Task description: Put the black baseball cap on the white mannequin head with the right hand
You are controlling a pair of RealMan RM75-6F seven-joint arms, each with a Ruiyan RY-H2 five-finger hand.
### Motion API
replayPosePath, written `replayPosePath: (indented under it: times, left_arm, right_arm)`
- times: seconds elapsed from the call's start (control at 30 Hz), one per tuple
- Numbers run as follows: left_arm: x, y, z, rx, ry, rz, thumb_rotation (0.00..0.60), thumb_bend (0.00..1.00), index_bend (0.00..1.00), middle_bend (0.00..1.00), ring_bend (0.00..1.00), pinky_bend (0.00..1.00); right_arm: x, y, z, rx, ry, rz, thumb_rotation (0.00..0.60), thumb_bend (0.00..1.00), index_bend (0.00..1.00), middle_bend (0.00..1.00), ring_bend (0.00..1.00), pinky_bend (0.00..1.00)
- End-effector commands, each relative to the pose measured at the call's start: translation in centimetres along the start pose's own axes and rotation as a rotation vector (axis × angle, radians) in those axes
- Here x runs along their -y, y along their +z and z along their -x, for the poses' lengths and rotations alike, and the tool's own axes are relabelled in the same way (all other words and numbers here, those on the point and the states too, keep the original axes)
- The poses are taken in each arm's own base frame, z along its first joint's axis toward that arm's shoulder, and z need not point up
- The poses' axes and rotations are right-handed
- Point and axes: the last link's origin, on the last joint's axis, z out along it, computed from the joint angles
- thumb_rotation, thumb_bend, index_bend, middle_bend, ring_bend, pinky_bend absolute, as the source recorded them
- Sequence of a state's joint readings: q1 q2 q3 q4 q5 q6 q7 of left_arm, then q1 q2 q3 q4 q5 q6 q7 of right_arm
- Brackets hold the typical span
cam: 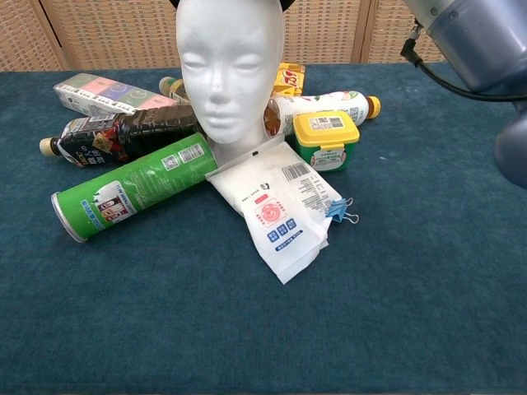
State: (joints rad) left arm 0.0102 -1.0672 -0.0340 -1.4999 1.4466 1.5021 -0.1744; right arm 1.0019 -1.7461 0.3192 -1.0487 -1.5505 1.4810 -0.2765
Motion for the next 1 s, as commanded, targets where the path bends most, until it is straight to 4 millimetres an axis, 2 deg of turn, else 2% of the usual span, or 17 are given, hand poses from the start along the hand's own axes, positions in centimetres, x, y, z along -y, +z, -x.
replayPosePath:
  times: [0.03,0.37,1.0]
  left_arm:
    - [0.0,0.0,0.1,0.003,0.000,0.001,0.600,0.34,0.66,0.52,0.39,0.33]
    - [-0.3,0.1,0.1,0.003,0.003,0.007,0.600,0.34,0.66,0.52,0.39,0.33]
    - [-0.4,0.0,0.1,0.017,0.010,0.006,0.600,0.34,0.66,0.52,0.39,0.33]
  right_arm:
    - [0.0,-0.8,-0.1,0.007,0.001,0.003,0.600,1.00,0.61,0.49,0.58,0.70]
    - [0.8,-2.2,-0.3,0.004,0.028,-0.022,0.600,1.00,0.61,0.49,0.58,0.70]
    - [2.3,-4.7,0.7,0.056,0.080,-0.044,0.600,1.00,0.61,0.49,0.58,0.70]
